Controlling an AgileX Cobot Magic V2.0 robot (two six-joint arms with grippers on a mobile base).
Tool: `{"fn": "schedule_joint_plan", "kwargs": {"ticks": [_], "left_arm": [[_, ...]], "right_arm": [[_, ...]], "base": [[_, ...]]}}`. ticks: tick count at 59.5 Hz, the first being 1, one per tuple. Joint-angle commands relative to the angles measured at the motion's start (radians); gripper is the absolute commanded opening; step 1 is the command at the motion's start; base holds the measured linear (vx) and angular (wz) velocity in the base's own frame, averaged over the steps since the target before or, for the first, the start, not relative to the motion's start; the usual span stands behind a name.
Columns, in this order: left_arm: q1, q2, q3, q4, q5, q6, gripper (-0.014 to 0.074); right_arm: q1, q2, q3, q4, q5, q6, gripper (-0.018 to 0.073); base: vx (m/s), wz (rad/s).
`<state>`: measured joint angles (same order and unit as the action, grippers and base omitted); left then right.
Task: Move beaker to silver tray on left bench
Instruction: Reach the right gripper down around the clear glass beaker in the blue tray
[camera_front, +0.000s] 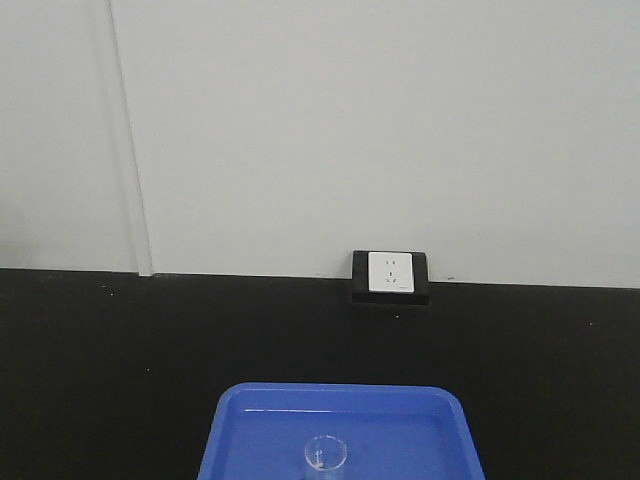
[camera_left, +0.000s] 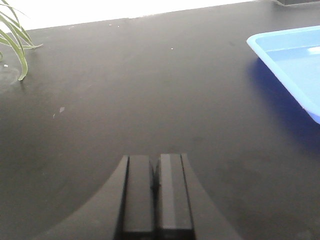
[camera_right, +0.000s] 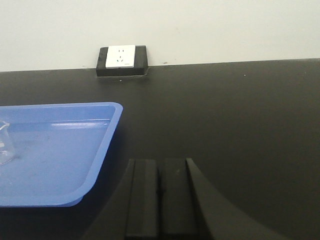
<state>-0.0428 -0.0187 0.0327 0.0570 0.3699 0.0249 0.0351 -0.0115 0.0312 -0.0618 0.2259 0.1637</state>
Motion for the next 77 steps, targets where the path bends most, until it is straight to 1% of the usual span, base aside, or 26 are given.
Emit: {"fn": "schedule_joint_plan", "kwargs": {"ticks": [1,7,10,13,18,20,23,28,38,44,49,55,65,72,77], "left_arm": [[-0.008,-0.007,0.02,-0.003,-0.075,-0.002,0.0001],[-0.008,-0.007,0.02,-0.003,-0.075,-0.002,0.0001],[-0.008,-0.007,0.02,-0.003,-0.075,-0.002,0.0001],[-0.008,-0.007,0.02,-0.003,-0.075,-0.002,0.0001],[-0.008,-0.007,0.02,-0.003,-0.075,-0.002,0.0001],[-0.008,-0.007,0.02,-0.003,-0.075,-0.002,0.0001],[-0.008,-0.007,0.02,-0.003,-0.075,-0.002,0.0001],[-0.008,-0.007,0.02,-0.003,-0.075,-0.002,0.0001],[-0.008,-0.007,0.02,-0.003,-0.075,-0.002,0.0001],[-0.008,-0.007,0.02,-0.003,-0.075,-0.002,0.0001],[-0.008,-0.007,0.02,-0.003,-0.075,-0.002,0.0001],[-0.008,-0.007,0.02,-0.003,-0.075,-0.002,0.0001],[-0.008,-0.007,0.02,-0.003,-0.075,-0.002,0.0001],[-0.008,-0.007,0.02,-0.003,-0.075,-0.002,0.0001],[-0.008,-0.007,0.02,-0.003,-0.075,-0.002,0.0001]], "right_arm": [[-0.006,-0.012,0.006,-0.01,-0.084,0.002,-0.0011],[-0.006,-0.012,0.006,-0.01,-0.1,0.002,-0.0011],[-0.006,-0.012,0.006,-0.012,-0.131,0.002,-0.0011],[-0.006,-0.012,0.002,-0.013,-0.195,-0.002,-0.0011],[-0.006,-0.01,-0.006,-0.011,-0.369,-0.001,-0.0011],[-0.006,-0.004,-0.023,-0.01,-0.416,-0.001,-0.0011],[-0.006,0.012,-0.058,-0.01,-0.442,-0.002,-0.0011],[-0.006,0.09,-0.161,-0.01,-0.444,-0.012,-0.0011],[-0.006,0.427,-0.388,-0.01,-0.493,-0.104,-0.0011],[-0.006,0.618,-0.505,-0.01,-0.541,-0.107,-0.0011],[-0.006,0.766,-0.585,-0.01,-0.541,-0.106,-0.0011],[-0.006,0.879,-0.624,-0.01,-0.554,-0.105,-0.0011],[-0.006,1.006,-0.632,-0.01,-0.581,-0.099,0.0],[-0.006,1.057,-0.632,-0.01,-0.581,-0.078,0.0043],[-0.006,1.095,-0.632,-0.01,-0.582,-0.076,0.0112]], "base": [[0.0,0.0],[0.0,0.0],[0.0,0.0],[0.0,0.0],[0.0,0.0],[0.0,0.0],[0.0,0.0],[0.0,0.0],[0.0,0.01],[0.0,0.0],[0.0,0.0],[0.0,0.0],[0.0,0.0],[0.0,0.0],[0.0,0.0]]}}
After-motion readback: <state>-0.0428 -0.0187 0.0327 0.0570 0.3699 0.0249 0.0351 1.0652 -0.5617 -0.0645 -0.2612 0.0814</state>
